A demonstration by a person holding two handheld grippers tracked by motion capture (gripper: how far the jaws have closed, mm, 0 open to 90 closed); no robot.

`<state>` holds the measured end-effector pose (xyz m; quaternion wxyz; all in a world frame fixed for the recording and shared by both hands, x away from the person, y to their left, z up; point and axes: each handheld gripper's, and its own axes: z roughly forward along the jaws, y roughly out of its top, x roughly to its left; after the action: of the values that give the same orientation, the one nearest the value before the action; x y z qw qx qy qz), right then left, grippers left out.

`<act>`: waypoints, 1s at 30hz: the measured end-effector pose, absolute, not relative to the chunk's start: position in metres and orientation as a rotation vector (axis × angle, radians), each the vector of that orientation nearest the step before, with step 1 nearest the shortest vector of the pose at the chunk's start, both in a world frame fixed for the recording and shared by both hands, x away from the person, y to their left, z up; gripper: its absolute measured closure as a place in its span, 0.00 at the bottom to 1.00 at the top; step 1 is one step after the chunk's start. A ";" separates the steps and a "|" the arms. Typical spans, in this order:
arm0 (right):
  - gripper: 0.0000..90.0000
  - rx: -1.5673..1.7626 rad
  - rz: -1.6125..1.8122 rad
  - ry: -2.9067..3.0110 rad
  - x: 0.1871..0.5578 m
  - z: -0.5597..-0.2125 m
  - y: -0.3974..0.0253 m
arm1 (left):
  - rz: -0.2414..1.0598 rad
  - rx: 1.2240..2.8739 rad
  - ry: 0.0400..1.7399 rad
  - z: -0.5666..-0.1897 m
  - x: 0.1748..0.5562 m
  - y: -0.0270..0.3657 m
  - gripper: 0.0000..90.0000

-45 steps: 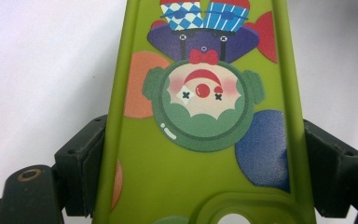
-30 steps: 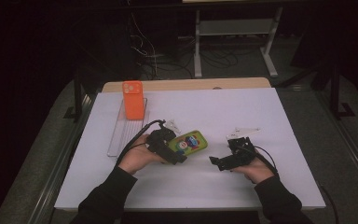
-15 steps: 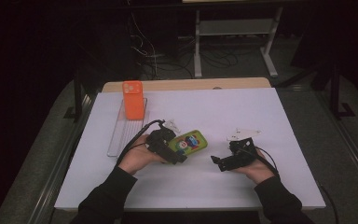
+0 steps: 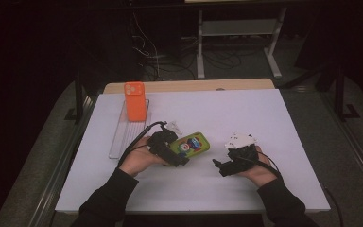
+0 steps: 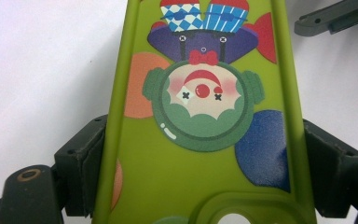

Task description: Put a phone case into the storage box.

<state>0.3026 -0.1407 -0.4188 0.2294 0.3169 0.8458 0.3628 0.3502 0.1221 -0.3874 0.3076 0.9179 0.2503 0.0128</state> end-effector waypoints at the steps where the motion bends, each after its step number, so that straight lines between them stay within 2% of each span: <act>1: 0.00 0.864 0.998 2.318 0.303 -0.419 -0.140 | 0.036 2.429 0.660 -0.387 0.350 0.122 0.17; 18: 0.00 0.561 0.795 2.204 0.290 -0.421 -0.123 | 0.037 2.487 0.608 -0.385 0.354 0.126 0.17; 22: 0.00 0.468 0.731 2.173 0.287 -0.423 -0.119 | 0.031 2.431 0.662 -0.388 0.351 0.123 0.17; 30: 0.00 0.360 0.657 2.113 0.282 -0.425 -0.113 | 0.026 2.439 0.661 -0.389 0.351 0.122 0.17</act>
<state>0.2821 -0.1129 -0.4253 0.4349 0.1446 0.8487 0.2640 0.3508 0.1224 -0.3889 0.3026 0.9199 0.2492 0.0097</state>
